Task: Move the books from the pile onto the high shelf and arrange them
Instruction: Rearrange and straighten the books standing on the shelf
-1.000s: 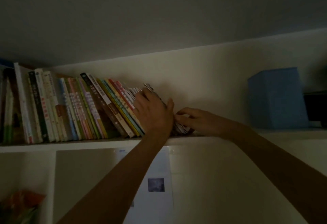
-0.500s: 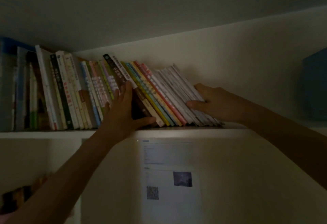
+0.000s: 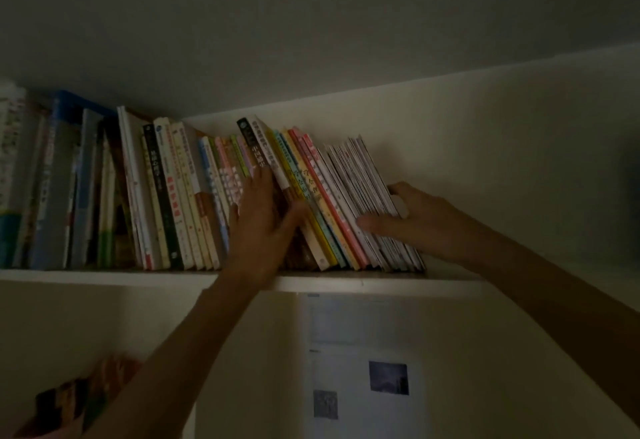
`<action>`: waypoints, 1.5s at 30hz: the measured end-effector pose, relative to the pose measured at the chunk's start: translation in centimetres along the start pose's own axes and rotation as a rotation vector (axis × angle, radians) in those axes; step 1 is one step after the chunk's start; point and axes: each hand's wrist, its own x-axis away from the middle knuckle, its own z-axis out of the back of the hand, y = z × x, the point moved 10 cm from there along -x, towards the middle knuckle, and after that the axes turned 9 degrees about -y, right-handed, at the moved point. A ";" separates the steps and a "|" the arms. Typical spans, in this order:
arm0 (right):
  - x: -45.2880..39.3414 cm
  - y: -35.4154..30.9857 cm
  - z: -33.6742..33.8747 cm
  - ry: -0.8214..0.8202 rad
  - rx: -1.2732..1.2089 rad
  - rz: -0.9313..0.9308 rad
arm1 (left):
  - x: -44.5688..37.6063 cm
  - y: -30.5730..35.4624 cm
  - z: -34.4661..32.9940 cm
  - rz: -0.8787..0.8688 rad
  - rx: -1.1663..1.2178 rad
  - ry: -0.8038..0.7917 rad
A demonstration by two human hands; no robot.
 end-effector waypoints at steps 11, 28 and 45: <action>-1.9 -0.2 -0.8 -0.036 0.014 -0.054 | -1.3 -1.3 0.5 0.149 -0.320 -0.101; -2.7 -2.0 0.4 0.237 0.103 0.026 | -1.1 1.7 -1.4 -0.027 -0.694 -0.044; -0.7 -0.5 3.0 0.501 0.126 -0.022 | -1.2 -2.0 -2.2 0.112 -0.070 -0.123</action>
